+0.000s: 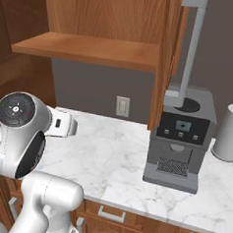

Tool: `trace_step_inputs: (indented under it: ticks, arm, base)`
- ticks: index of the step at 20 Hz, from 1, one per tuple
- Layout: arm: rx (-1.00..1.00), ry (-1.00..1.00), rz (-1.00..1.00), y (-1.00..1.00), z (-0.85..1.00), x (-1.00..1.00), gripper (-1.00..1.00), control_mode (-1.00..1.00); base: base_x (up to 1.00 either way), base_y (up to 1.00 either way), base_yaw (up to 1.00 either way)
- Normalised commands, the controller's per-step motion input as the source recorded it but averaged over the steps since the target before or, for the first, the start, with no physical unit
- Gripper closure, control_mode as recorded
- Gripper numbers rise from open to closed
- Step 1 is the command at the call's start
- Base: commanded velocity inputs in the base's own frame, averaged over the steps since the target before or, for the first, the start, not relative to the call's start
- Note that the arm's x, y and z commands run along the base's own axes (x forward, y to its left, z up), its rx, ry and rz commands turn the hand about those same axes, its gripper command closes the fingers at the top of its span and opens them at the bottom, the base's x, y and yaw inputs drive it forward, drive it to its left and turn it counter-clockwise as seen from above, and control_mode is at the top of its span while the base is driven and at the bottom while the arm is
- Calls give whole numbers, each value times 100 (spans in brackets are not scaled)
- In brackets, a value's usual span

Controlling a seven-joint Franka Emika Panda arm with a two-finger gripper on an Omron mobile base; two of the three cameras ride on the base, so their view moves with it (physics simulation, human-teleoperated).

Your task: Open the cabinet. Pick the spray and place it next to the sink. Then close the cabinet.

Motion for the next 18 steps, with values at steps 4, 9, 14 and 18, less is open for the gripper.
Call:
trace_step_inputs:
  ticks: [4,9,14,18]
  arm:
    - [-2,-16,0,7,3,-30,-100,-100]
    - [0,-28,0,14,26,-36,-100,-100]
    - [0,-17,0,12,46,-28,-100,-100]
    - [0,-7,0,6,49,-35,-100,-100]
  base:
    - [0,0,0]
    - [0,0,0]
    - [0,0,0]
    - [0,0,0]
